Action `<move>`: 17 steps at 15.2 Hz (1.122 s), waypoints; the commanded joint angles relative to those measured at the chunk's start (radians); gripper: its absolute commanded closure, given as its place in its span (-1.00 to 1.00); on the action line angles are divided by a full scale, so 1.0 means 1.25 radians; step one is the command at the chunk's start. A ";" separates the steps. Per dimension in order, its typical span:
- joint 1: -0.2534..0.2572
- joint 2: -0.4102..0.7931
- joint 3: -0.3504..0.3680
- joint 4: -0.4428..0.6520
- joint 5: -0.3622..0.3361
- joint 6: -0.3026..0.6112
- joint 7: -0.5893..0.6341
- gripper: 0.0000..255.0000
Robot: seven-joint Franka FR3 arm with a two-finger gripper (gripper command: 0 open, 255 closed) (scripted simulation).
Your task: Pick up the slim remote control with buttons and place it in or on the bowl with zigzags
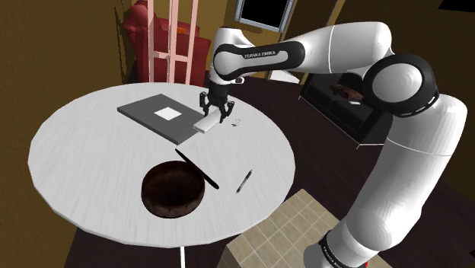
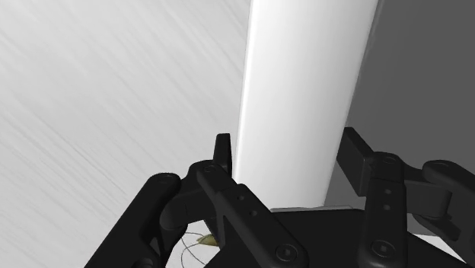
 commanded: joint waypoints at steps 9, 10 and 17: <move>-0.001 -0.025 0.004 0.076 0.012 -0.099 -0.010 1.00; -0.001 -0.026 0.004 0.083 0.013 -0.107 -0.010 1.00; 0.047 -0.129 0.050 -0.048 0.045 -0.075 0.081 1.00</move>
